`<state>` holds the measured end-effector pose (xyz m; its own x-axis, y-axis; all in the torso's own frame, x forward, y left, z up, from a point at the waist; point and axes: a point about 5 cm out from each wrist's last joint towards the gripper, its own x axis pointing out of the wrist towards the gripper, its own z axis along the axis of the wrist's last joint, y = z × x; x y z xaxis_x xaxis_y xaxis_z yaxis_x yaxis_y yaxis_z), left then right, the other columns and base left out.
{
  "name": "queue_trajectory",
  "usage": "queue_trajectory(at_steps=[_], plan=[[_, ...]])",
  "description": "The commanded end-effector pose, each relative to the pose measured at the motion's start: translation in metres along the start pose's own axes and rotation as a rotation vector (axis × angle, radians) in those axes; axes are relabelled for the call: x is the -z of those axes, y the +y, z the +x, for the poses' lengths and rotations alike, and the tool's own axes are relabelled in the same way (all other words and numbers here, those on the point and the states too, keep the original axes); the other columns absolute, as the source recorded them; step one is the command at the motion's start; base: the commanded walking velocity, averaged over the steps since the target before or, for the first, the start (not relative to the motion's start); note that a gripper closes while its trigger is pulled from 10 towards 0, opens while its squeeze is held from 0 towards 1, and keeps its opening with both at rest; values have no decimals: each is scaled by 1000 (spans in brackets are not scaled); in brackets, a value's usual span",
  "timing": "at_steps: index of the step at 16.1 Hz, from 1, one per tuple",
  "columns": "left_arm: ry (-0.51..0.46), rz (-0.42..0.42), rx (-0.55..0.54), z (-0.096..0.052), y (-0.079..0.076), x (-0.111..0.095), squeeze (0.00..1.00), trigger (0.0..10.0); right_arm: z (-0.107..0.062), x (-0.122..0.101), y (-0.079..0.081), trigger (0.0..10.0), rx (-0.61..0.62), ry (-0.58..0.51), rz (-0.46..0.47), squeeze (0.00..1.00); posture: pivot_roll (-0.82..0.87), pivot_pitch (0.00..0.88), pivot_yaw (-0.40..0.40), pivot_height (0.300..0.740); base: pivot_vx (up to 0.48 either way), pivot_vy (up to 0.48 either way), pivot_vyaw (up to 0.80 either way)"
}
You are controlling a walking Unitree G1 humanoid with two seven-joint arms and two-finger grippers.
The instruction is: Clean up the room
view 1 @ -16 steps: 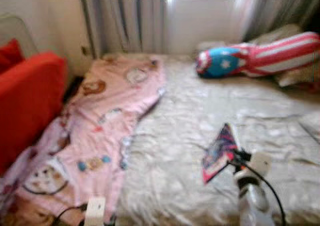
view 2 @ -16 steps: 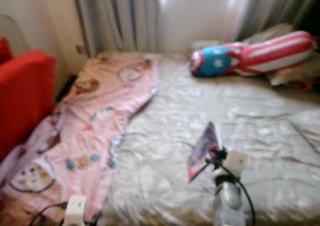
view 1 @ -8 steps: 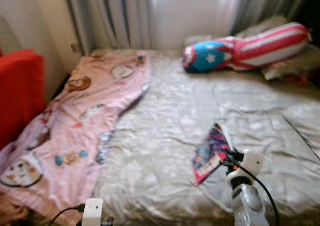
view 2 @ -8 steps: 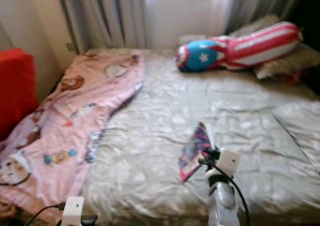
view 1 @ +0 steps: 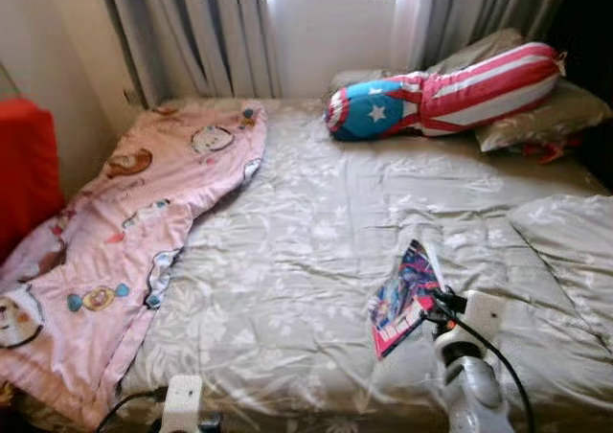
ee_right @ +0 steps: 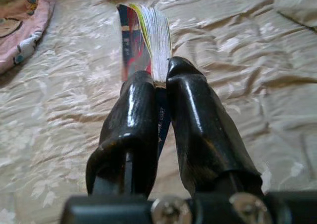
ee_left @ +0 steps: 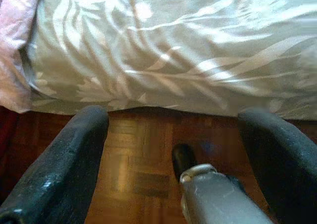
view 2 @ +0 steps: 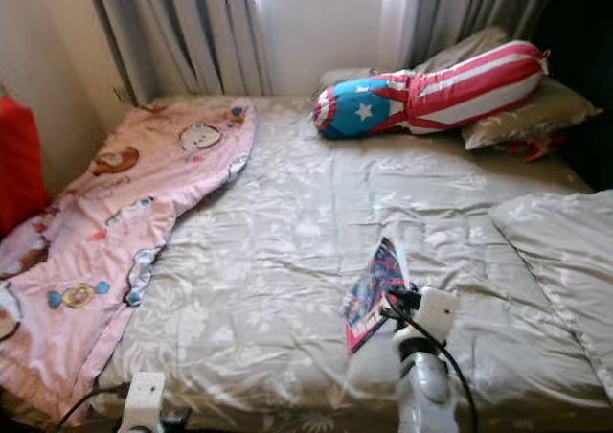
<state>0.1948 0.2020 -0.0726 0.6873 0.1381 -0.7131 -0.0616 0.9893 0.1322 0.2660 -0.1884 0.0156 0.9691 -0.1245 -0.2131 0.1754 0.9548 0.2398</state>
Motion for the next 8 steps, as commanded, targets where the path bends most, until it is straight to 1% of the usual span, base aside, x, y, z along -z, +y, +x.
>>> queue_trajectory(at_steps=[1,6,8], plan=[[19,5,-9,-1,2,3,0,10000,4,-10,2,10000,-5,-48,8,0,-90,0,-3,740,0,-337,0],[-3,10,-6,0,-1,-1,0,10000,3,-8,3,10000,-10,-42,11,0,-89,0,-2,740,0,-307,0],[-8,11,-5,0,-1,-2,0,10000,3,-8,3,10000,-11,-40,11,0,-90,0,-1,740,0,0,0]])
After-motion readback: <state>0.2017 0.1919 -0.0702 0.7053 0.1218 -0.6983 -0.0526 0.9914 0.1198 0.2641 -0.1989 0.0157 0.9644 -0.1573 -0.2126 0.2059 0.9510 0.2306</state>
